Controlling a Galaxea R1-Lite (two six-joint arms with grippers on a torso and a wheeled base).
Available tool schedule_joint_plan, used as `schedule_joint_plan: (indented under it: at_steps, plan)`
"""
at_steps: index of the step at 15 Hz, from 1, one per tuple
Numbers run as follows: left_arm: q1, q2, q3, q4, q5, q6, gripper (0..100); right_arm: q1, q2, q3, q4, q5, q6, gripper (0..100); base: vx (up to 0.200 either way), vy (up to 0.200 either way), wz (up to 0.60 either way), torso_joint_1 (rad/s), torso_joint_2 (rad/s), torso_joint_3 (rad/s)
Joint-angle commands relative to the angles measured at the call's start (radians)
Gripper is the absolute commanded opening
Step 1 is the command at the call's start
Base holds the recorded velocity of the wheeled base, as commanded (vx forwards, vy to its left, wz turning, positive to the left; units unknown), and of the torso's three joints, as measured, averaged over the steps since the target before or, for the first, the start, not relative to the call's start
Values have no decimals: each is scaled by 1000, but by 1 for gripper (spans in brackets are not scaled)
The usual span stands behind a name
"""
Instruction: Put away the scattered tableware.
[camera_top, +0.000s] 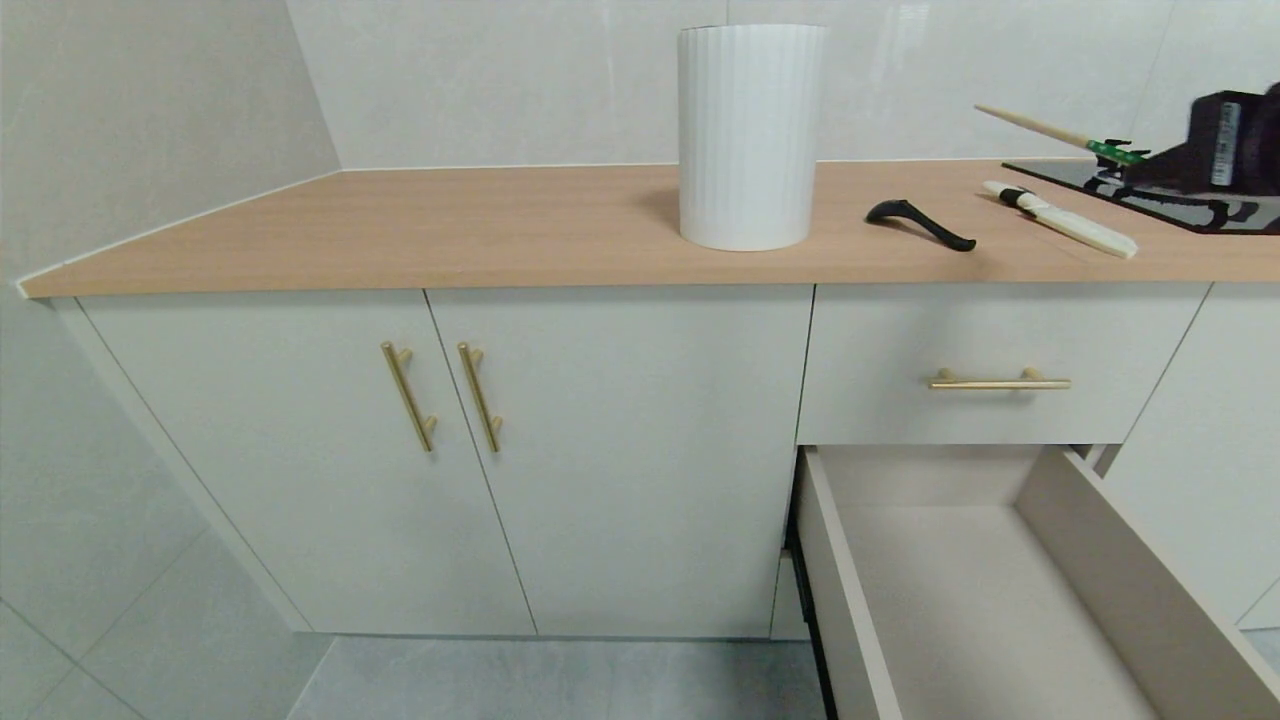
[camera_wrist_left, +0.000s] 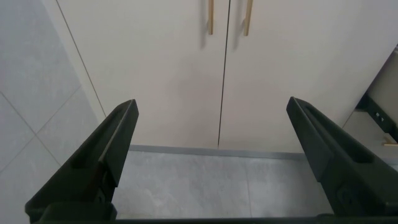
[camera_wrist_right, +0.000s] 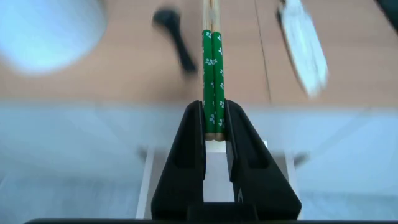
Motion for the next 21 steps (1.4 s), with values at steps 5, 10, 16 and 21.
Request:
schedule_joint_plan:
  at_steps: [5,10,16,21]
  plan:
    - [0,1,0,0,0,-1,100,2,-506,576,11,201,-4,0,0,0,0,0,0,0]
    - [0,1,0,0,1,-1,100,102,-496,588,250,252,-13,0,0,0,0,0,0,0]
    - [0,1,0,0,1,1,100,108,-187,619,334,196,-8,0,0,0,0,0,0,0]
    - [0,1,0,0,0,1,100,108,43,630,279,149,78,0,0,0,0,0,0,0]
